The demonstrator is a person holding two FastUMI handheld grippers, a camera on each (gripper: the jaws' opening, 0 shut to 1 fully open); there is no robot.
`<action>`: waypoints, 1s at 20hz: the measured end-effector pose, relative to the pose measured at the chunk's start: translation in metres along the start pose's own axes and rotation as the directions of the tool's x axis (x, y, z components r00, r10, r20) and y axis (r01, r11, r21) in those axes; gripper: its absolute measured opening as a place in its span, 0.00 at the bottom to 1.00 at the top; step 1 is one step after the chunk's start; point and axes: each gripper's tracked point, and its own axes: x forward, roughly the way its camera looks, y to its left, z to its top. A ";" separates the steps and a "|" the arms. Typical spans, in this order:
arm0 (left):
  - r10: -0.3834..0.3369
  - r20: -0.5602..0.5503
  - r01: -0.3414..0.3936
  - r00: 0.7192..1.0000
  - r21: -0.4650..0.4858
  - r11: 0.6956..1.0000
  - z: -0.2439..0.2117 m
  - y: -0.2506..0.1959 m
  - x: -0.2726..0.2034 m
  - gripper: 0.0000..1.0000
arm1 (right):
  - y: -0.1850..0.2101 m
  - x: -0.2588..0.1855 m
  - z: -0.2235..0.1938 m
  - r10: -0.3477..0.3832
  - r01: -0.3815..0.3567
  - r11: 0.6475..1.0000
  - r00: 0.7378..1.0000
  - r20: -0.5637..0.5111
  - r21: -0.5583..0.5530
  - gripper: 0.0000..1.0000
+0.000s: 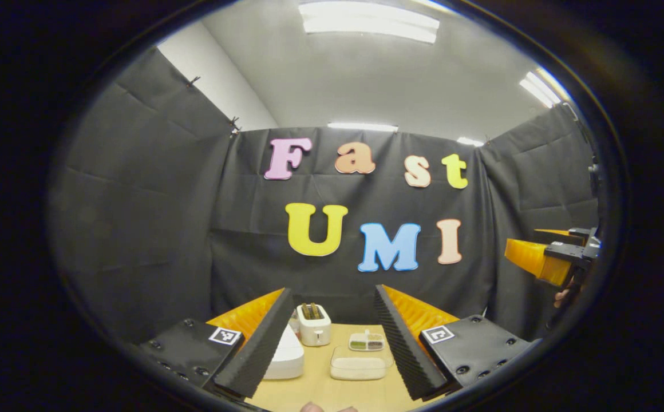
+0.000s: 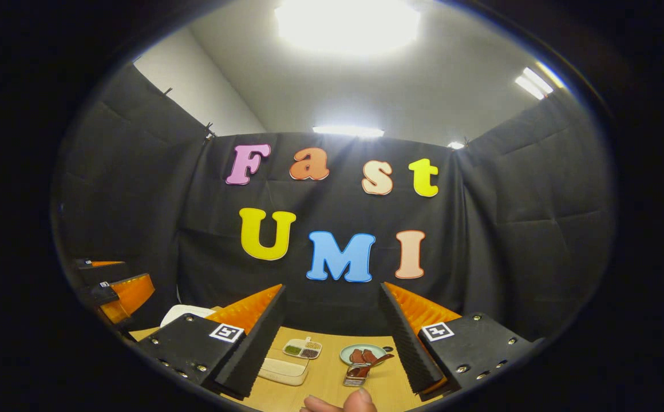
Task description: Close the left gripper, press the button to open the rice cooker; take a wooden spoon from the chopstick holder with the right hand, scoop a spoonful of rice and pour it into the rice cooker, then put the wooden spoon back into the chopstick holder.
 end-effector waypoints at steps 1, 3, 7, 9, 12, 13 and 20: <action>0.010 -0.009 -0.010 1.000 0.006 1.000 -0.001 0.000 0.002 0.99 | -0.002 0.001 -0.003 0.010 -0.010 1.000 1.000 -0.008 0.004 0.97; 0.024 -0.016 -0.023 1.000 0.031 0.999 -0.005 -0.005 0.003 0.98 | -0.008 0.004 -0.009 0.025 -0.024 0.999 1.000 -0.015 0.020 0.97; 0.089 -0.023 -0.087 0.996 0.094 0.992 -0.005 -0.005 0.013 0.99 | -0.016 0.009 -0.024 0.074 -0.071 0.996 0.996 -0.045 0.046 0.97; 0.122 -0.014 -0.120 0.992 0.111 0.987 -0.005 -0.003 0.015 0.96 | -0.016 0.010 -0.024 0.103 -0.100 0.993 0.994 -0.032 0.068 0.97; 0.174 -0.025 -0.170 0.984 0.127 0.977 -0.010 0.010 0.025 0.77 | -0.016 0.015 -0.028 0.108 -0.106 0.991 0.994 -0.012 0.084 0.97; 0.182 -0.030 -0.177 0.983 0.117 0.977 -0.014 0.015 0.029 0.69 | -0.011 0.017 -0.030 0.111 -0.109 0.991 0.994 -0.019 0.081 0.97; 0.378 -0.272 -0.357 0.885 0.125 0.926 -0.106 0.125 0.080 0.12 | 0.029 0.032 -0.027 0.033 -0.030 0.998 0.998 -0.054 0.054 0.97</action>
